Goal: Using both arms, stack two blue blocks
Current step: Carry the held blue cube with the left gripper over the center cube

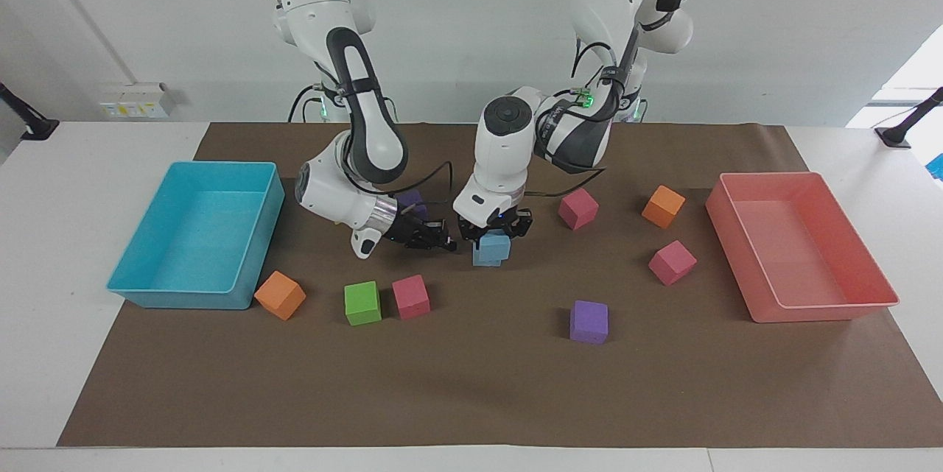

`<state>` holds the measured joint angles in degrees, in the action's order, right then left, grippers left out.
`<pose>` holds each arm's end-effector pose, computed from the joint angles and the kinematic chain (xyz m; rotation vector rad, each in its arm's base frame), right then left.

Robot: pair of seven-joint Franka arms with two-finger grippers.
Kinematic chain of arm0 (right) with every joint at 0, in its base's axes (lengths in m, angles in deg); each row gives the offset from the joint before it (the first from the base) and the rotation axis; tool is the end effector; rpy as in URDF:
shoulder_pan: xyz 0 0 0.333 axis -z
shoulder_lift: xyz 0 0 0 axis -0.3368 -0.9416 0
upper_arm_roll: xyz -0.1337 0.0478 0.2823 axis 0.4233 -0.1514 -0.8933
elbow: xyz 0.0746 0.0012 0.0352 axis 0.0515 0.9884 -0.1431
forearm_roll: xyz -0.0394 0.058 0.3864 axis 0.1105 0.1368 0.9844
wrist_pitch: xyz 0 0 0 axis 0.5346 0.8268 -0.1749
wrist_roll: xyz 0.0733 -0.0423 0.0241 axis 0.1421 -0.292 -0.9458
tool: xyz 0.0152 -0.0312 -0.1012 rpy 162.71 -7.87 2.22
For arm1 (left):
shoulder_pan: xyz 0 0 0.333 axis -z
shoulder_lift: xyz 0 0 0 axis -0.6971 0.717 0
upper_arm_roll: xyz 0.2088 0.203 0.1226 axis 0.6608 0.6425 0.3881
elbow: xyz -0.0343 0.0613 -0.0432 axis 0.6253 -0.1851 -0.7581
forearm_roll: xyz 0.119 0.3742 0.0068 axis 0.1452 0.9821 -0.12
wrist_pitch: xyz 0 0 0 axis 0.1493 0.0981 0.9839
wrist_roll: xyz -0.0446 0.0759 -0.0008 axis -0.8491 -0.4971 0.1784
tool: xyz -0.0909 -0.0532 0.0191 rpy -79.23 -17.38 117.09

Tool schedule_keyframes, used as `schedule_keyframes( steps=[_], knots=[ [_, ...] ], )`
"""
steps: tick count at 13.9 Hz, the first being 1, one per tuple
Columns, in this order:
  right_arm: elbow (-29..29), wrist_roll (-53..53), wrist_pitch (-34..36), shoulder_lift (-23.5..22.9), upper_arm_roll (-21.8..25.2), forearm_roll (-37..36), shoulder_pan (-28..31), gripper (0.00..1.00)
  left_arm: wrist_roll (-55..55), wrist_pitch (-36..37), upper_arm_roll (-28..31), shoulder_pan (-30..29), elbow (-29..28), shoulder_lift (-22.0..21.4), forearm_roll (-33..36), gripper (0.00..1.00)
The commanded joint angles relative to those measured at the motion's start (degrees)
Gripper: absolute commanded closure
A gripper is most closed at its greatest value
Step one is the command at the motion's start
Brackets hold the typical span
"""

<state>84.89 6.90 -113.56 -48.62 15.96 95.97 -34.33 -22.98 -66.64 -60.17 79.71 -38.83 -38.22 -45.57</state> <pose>0.5628 0.1967 0.2565 -2.3113 0.1380 0.0706 0.5414 -0.4447 0.3805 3.1085 0.0132 0.0486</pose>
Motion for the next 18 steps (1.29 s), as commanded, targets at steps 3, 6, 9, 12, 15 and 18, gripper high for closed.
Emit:
schedule_keyframes(
  steps=[3,6,9,12,15,18],
  knots=[
    [1.2,-1.1,-1.2,0.9,-0.3,2.0,0.1,1.0,-0.6,1.7,1.0,1.5,-0.7,-0.9,-0.8,1.0],
    [1.2,-1.1,-1.2,0.9,-0.3,2.0,0.1,1.0,-0.5,1.8,1.0,1.6,-2.5,-1.7,-0.8,1.0],
    [1.2,-1.1,-1.2,0.9,-0.3,2.0,0.1,1.0,-0.5,1.8,1.0,1.6,-2.7,-1.8,-0.8,1.0],
    [1.2,-1.0,-1.2,0.9,-0.3,2.0,0.1,1.0,-0.5,1.0,1.0,2.2,-5.0,-3.0,-0.8,1.0],
    [1.2,-1.0,-1.2,0.9,-0.3,2.0,0.1,1.0,-0.4,0.9,1.0,2.2,-5.0,-3.0,-0.8,1.0],
    [1.2,-1.0,-1.2,0.9,-0.3,2.0,0.1,1.0,-0.1,0.7,0.9,2.2,-5.1,-3.0,-0.8,0.98]
  ],
)
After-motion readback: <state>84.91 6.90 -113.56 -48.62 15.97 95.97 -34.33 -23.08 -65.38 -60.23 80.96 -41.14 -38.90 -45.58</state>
